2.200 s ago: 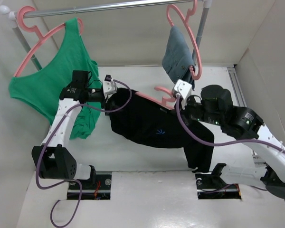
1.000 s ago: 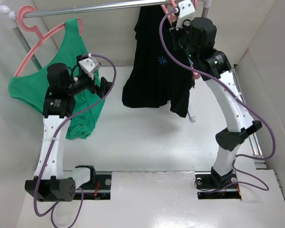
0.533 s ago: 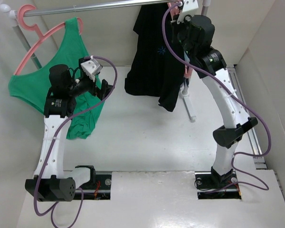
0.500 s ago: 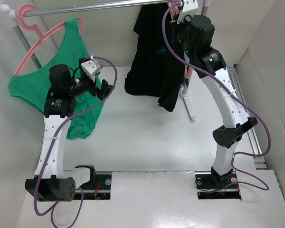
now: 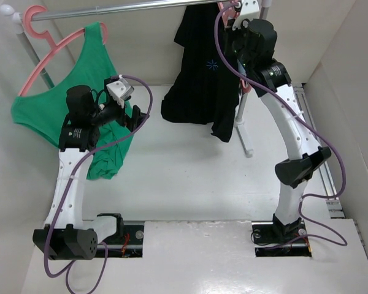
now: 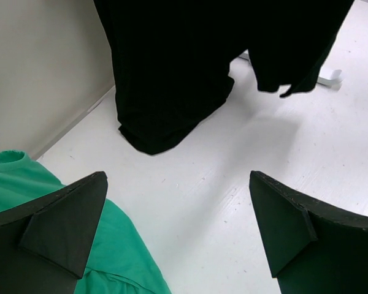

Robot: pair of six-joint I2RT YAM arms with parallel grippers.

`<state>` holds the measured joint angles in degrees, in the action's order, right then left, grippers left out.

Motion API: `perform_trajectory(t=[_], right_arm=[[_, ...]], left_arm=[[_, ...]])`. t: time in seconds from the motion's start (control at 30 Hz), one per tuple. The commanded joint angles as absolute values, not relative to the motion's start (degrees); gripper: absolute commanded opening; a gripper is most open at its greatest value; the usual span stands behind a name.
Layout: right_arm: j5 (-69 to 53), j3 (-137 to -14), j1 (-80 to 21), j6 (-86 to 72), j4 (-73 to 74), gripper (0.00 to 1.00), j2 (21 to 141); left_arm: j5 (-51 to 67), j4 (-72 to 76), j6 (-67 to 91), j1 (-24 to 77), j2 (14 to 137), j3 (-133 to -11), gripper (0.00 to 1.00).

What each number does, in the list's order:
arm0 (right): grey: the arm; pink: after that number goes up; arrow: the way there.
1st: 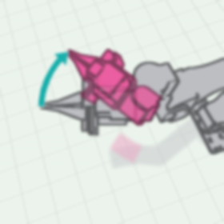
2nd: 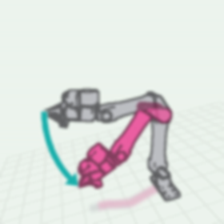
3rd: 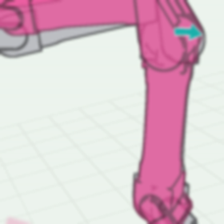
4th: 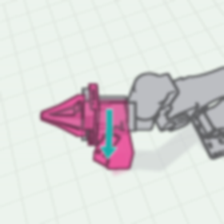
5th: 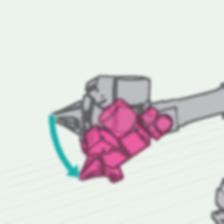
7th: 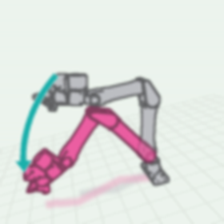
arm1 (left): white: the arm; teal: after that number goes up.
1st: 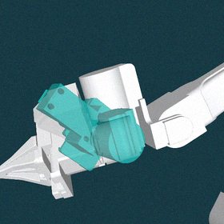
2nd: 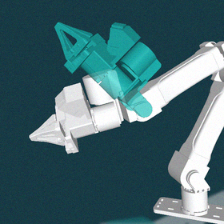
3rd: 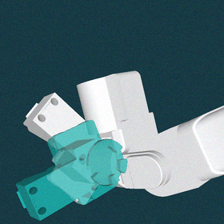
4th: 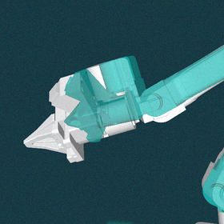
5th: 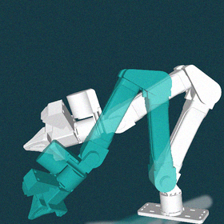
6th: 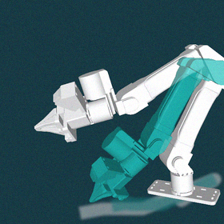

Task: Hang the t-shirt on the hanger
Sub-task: Hang the hanger with tshirt onto the clothesline

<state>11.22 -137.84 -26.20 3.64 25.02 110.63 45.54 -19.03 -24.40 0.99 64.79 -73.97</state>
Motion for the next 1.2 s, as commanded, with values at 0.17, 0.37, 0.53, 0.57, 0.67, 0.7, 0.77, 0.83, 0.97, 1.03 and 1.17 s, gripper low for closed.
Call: perform_trajectory(t=[0.17,0.37,0.53,0.57,0.67,0.7,0.77,0.83,0.97,1.03,1.17], right_arm=[[8.35,-131.15,-29.87,6.41,25.13,0.44,102.93],[14.22,-123.85,-37.34,14.67,25.14,0.79,94.06],[23.45,-115.6,-43.23,15.21,24.61,0.87,83.96],[24.86,-114.1,-43.94,15.21,24.61,0.89,82.46],[29.08,-106.72,-47.8,15.21,24.08,0.99,76.22],[30.66,-104.79,-48.94,15.21,24.08,0.99,74.72],[31.99,-99.18,-51.67,15.21,23.56,0.99,70.6],[33.48,-96.43,-51.68,14.59,22.95,0.99,68.83],[32.7,-99.22,-52.2,13.71,26.53,0.99,68.82],[30.68,-100.02,-52.73,12.4,29.44,0.99,68.12],[25.42,-91.08,-55.01,10.55,31.81,0.99,62.77]], left_arm=[[47.11,-18.02,-25.14,1.32,62.84,-73.48,1.0],[48.16,-18.02,-25.14,1.85,62.31,-73.48,1.0],[48.16,-18.02,-24.09,2.37,62.31,-72.95,1.0],[47.47,-18.54,-24.08,2.37,62.31,-72.95,1.0],[44.92,-20.39,-23.56,3.42,61.79,-72.95,1.0],[42.48,-21.17,-22.08,3.43,61.79,-72.95,1.0],[40.26,-21.79,-21.53,3.95,61.79,-71.11,1.0],[37.54,-21.8,-21.01,3.96,61.27,-69.1,1.0],[37.0,-21.8,-19.87,4.48,60.74,-67.85,1.0],[37.0,-21.8,-19.34,4.48,60.73,-67.85,1.0],[32.8,-21.18,-18.81,4.48,59.5,-67.15,1.0]])
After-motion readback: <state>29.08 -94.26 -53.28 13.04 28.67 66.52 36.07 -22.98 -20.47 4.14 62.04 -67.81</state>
